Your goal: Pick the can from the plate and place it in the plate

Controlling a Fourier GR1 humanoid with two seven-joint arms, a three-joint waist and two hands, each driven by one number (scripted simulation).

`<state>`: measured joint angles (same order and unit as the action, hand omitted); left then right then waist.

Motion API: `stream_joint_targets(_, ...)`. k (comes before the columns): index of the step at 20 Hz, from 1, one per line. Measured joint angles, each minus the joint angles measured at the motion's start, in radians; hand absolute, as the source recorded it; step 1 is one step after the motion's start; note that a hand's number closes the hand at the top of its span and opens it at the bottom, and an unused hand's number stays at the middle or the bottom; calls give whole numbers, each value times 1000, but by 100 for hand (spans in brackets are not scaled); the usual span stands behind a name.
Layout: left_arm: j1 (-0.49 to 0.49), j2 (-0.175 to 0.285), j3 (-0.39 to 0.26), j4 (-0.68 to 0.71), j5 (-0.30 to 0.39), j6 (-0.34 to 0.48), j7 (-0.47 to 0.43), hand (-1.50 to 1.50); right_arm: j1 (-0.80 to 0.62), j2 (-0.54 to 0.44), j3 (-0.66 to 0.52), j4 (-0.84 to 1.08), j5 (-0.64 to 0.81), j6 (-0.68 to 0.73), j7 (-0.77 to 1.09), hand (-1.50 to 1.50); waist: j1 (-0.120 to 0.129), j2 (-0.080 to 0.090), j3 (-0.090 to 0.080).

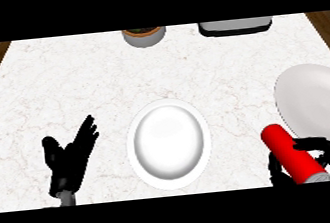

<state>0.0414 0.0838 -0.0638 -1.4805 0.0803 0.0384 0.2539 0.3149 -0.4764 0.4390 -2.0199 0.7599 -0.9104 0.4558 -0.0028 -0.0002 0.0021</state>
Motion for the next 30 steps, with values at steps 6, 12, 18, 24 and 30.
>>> stream_joint_targets(6, -15, -12, 3, 46, -4, -2, -34, 0, -109, -75, -194, 209, -277, -63, -172, 150, 5, 2, 1)
stream_joint_targets(12, -4, -2, 3, 31, -2, -17, -29, 0, -264, -98, -359, 492, -567, -2, -438, 150, 15, 3, 2)
stream_joint_targets(18, -24, -12, 4, 29, -5, -7, -16, 0, -425, -110, -533, 831, -758, 176, -730, 150, 19, 5, 2)
stream_joint_targets(24, -56, -19, -2, 65, -12, -14, -31, 0, -558, -174, -528, 1176, -736, 328, -726, -150, 45, 15, 1)
stream_joint_targets(30, -64, -19, -6, 69, -10, -26, -27, 0, -706, -172, -536, 1459, -732, 489, -839, -150, 58, 19, 4)
